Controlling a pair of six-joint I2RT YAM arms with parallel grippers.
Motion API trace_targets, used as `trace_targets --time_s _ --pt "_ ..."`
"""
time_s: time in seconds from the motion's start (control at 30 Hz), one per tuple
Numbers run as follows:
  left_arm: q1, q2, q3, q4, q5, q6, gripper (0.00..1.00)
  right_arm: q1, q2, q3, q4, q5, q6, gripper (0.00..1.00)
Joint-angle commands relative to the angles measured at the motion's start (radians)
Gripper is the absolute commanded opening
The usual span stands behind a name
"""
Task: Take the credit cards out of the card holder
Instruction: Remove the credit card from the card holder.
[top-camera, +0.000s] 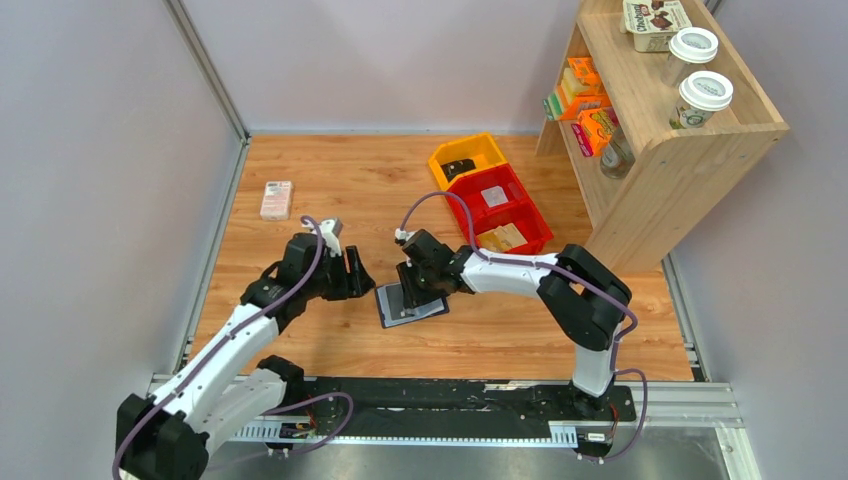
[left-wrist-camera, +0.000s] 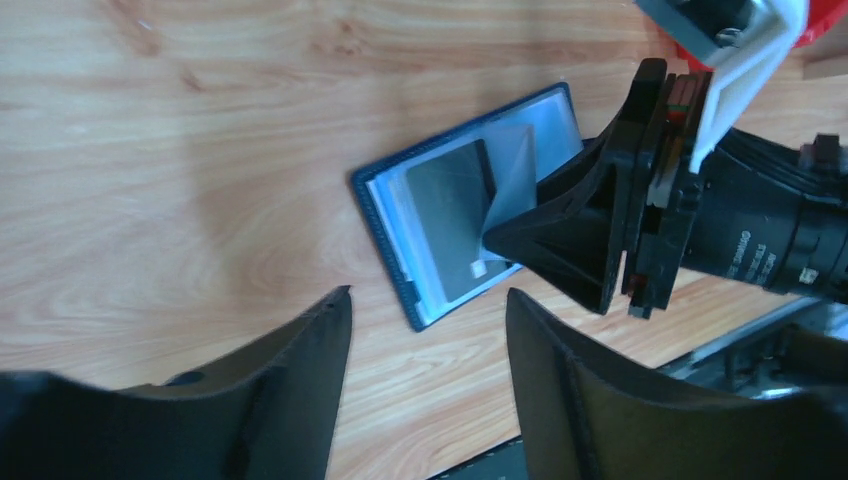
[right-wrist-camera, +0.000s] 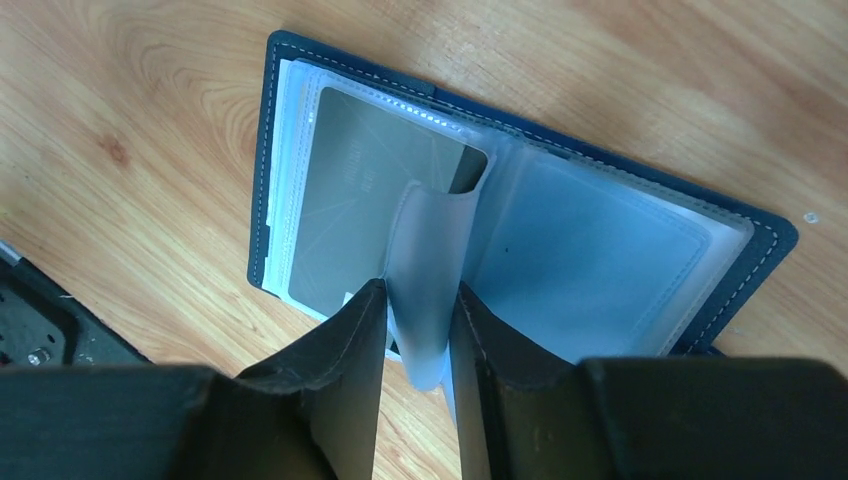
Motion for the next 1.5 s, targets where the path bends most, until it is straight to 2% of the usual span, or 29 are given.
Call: trace_targets --time_s 0.0,0.03,0.1,0.23,0.47,0.57,0.77,0.97,1.23,1.37,1.47 --pt "0.004 0.087 -0.041 0.202 0.136 -0.101 0.59 -0.005 0.02 -0.049 0.041 -0.053 0.019 0.32" --pt "0.004 0.126 -0.047 0.221 0.161 -0.103 0.48 -0.007 0.02 -0.05 0.042 -0.053 0.02 0.32" --pt "0.004 0.186 -0.048 0.25 0.179 -0.103 0.39 -0.007 0.022 -0.052 0.044 -0.053 0.019 0.32" --pt "0.002 0.288 -0.044 0.302 0.213 -0.092 0.32 -0.007 0.022 -0.05 0.044 -0.049 0.017 0.32" --pt "0.001 0.476 -0.056 0.359 0.253 -0.075 0.31 -0.007 0.02 -0.038 0.028 -0.019 0.013 0.31" --pt "0.002 0.551 -0.038 0.325 0.254 -0.054 0.3 -0.005 0.022 -0.023 0.006 0.012 0.002 0.31" --pt "0.001 0.642 -0.044 0.279 0.193 -0.032 0.29 0.013 0.019 0.051 -0.102 0.156 -0.033 0.34" --pt "0.001 0.667 -0.054 0.256 0.156 -0.019 0.29 0.045 -0.003 0.123 -0.235 0.376 -0.053 0.4" --pt "0.001 0.654 -0.05 0.247 0.161 -0.003 0.28 0.024 -0.091 0.097 -0.372 0.659 -0.083 0.5" --pt "0.001 0.654 -0.042 0.248 0.172 -0.002 0.28 0.008 -0.159 0.098 -0.43 0.733 -0.035 0.57" --pt "0.001 0.647 -0.044 0.25 0.175 -0.003 0.28 0.007 -0.194 0.117 -0.417 0.68 -0.038 0.57"
